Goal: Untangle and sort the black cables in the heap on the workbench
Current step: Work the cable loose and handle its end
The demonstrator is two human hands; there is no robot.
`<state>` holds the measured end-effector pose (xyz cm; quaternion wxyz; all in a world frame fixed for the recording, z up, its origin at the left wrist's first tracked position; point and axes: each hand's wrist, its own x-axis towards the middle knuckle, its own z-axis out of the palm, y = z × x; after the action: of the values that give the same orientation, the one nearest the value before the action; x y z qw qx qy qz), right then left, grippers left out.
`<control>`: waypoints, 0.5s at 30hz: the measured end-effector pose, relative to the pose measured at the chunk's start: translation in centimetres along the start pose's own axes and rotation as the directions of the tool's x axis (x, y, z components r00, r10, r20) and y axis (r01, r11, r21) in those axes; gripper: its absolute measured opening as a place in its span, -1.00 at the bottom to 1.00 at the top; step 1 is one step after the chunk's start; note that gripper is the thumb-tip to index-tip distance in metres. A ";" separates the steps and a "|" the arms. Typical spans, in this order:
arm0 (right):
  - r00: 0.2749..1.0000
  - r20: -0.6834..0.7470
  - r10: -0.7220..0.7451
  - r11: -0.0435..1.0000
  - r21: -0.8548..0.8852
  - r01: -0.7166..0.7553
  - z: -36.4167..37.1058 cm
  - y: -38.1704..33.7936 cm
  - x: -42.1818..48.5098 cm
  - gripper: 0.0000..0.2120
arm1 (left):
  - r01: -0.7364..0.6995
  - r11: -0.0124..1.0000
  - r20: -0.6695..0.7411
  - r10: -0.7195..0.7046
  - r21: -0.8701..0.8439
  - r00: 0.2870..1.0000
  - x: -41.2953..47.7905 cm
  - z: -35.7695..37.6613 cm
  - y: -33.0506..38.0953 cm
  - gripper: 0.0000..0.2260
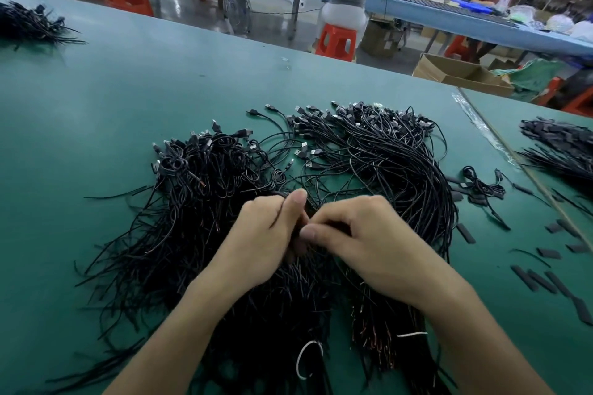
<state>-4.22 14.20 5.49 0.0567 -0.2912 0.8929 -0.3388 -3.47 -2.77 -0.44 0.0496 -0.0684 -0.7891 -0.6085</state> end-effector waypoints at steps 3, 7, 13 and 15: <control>0.989 -0.146 -0.023 0.991 0.125 0.041 -0.3 0.3 0.1 -0.86 | 0.148 0.989 0.240 -0.140 -0.018 0.961 -0.2 -0.3 0.6 -0.43; 0.989 -0.146 -0.014 0.904 0.421 0.075 0.4 0.8 0.4 -0.84 | 0.353 0.898 0.552 -0.161 -0.261 0.818 -0.7 -1.3 1.1 -0.41; 0.997 0.024 -0.068 0.811 0.584 0.041 0.7 0.9 0.4 -0.85 | 0.407 0.783 0.653 -0.002 -0.470 0.757 -1.1 -2.4 1.3 -0.53; 0.997 -0.016 -0.070 0.846 0.529 0.068 0.3 0.9 0.4 -0.88 | 0.356 0.806 0.579 -0.021 -0.473 0.815 -1.2 -1.8 1.7 -0.54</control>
<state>-4.90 14.32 4.72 0.1242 -0.2971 0.7540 -0.5726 -1.99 -4.11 1.43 -0.2637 -0.1682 -0.5578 -0.7688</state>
